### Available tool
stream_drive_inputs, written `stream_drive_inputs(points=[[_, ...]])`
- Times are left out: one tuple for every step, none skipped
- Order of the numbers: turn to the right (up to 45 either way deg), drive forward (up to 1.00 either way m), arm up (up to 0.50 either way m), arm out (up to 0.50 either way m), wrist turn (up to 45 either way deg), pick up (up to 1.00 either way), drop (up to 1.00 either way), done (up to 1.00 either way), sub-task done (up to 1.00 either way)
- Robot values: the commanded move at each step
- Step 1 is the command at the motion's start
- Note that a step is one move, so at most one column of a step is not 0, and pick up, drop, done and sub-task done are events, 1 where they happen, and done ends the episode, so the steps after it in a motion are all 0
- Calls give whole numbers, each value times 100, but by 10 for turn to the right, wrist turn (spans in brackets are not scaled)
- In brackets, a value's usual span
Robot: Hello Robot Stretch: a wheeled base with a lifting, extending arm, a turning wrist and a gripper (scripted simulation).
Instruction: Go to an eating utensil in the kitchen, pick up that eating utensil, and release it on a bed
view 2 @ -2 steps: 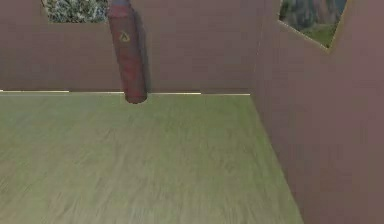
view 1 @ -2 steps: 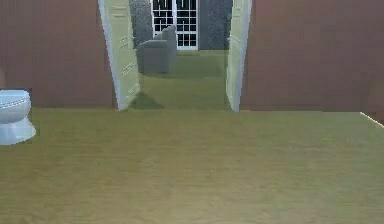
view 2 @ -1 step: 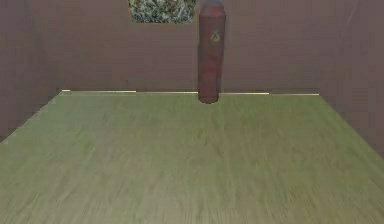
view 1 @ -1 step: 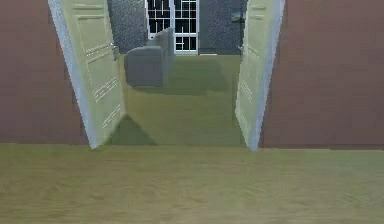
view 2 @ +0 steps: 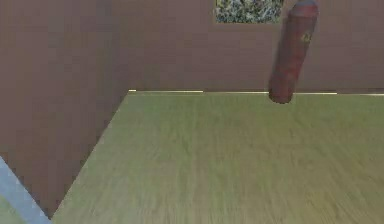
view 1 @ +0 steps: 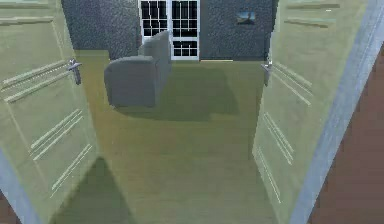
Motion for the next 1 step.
stream_drive_inputs(points=[[0,100,0,0,0,0,0,0,0]])
